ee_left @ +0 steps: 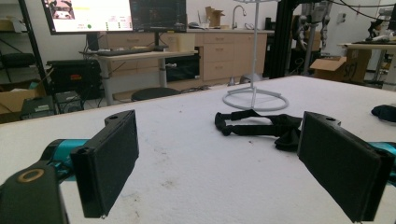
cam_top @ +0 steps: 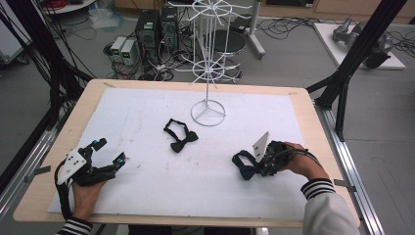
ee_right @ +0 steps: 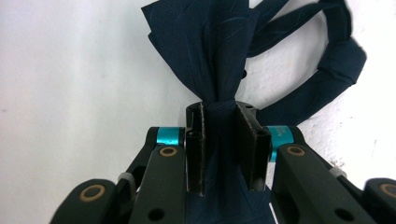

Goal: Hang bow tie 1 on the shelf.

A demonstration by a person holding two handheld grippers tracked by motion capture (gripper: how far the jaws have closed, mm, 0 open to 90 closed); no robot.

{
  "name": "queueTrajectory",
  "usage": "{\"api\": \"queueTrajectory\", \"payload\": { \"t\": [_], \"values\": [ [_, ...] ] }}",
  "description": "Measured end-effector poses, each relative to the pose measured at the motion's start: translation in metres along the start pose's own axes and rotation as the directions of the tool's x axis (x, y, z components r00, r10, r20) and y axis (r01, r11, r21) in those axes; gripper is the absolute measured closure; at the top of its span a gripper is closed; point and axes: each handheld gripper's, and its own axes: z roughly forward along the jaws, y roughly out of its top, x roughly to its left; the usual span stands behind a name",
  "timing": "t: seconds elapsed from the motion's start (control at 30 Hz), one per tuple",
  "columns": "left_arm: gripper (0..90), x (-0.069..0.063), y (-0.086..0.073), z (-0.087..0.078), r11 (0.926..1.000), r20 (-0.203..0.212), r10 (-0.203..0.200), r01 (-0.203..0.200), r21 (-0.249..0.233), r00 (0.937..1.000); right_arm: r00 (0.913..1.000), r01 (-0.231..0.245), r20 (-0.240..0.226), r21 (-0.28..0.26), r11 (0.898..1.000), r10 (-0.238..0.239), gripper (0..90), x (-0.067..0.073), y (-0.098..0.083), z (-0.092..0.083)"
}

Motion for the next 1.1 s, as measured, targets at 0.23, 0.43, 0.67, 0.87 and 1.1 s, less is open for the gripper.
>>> {"api": "queueTrajectory", "payload": {
  "t": [0.23,0.43,0.67,0.87,1.1],
  "values": [
    [13.1,0.000,0.000,0.000,1.0000,-0.001,0.000,0.000,0.000,1.0000,0.9995,-0.026,0.015,-0.104,0.994,0.027,75.2,0.000,0.003,-0.009],
    [13.1,0.000,0.000,0.000,1.0000,-0.001,0.000,0.000,0.001,1.0000,0.9962,-0.074,0.029,-0.220,0.973,0.082,75.2,-0.002,0.003,-0.019],
    [13.1,0.000,0.000,0.000,1.0000,-0.001,-0.001,0.001,0.000,1.0000,0.9940,-0.083,0.041,-0.326,0.942,0.102,75.1,-0.003,0.006,-0.026],
    [13.1,0.000,0.000,0.000,1.0000,-0.001,-0.001,0.001,0.000,1.0000,0.9835,-0.148,0.036,-0.402,0.903,0.177,75.1,-0.005,0.006,-0.031],
    [13.1,0.000,0.000,0.000,1.0000,-0.001,0.000,0.000,0.000,1.0000,0.9674,-0.192,0.044,-0.515,0.835,0.249,75.1,-0.004,0.006,-0.036]
  ]
}}
